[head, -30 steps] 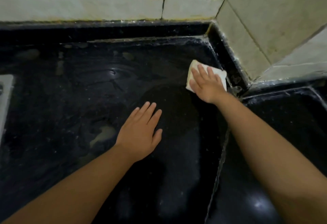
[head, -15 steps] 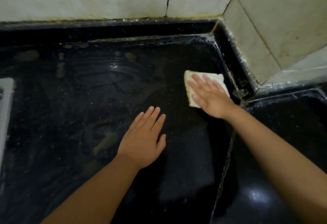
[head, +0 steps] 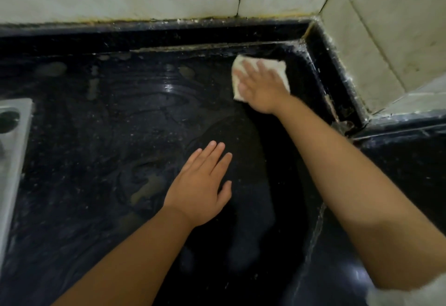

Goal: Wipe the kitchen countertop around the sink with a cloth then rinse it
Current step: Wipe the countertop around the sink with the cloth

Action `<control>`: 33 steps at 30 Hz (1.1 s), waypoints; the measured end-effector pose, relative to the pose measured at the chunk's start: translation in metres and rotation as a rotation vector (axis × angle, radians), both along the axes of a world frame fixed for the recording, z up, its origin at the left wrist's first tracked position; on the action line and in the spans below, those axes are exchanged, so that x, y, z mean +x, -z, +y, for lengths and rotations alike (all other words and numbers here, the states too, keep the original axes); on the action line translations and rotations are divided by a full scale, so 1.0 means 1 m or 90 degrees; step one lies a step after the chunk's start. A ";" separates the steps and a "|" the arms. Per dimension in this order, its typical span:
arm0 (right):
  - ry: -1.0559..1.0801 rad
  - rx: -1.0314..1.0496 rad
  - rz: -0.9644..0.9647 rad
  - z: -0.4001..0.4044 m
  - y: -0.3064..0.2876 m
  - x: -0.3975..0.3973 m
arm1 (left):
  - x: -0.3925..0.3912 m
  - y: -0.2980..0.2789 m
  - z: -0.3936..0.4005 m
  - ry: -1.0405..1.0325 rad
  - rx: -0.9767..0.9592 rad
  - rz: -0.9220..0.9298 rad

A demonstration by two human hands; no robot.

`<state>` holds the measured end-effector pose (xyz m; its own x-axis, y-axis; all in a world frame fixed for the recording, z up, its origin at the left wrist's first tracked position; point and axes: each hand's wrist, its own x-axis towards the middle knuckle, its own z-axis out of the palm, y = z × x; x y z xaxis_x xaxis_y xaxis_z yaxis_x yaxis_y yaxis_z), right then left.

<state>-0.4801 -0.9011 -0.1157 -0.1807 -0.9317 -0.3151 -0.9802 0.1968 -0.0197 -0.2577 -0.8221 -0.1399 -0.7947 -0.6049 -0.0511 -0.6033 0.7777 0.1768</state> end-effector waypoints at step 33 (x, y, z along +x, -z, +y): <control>0.118 -0.004 -0.078 0.116 -0.004 0.158 | 0.254 -0.035 0.000 -0.364 0.077 -0.154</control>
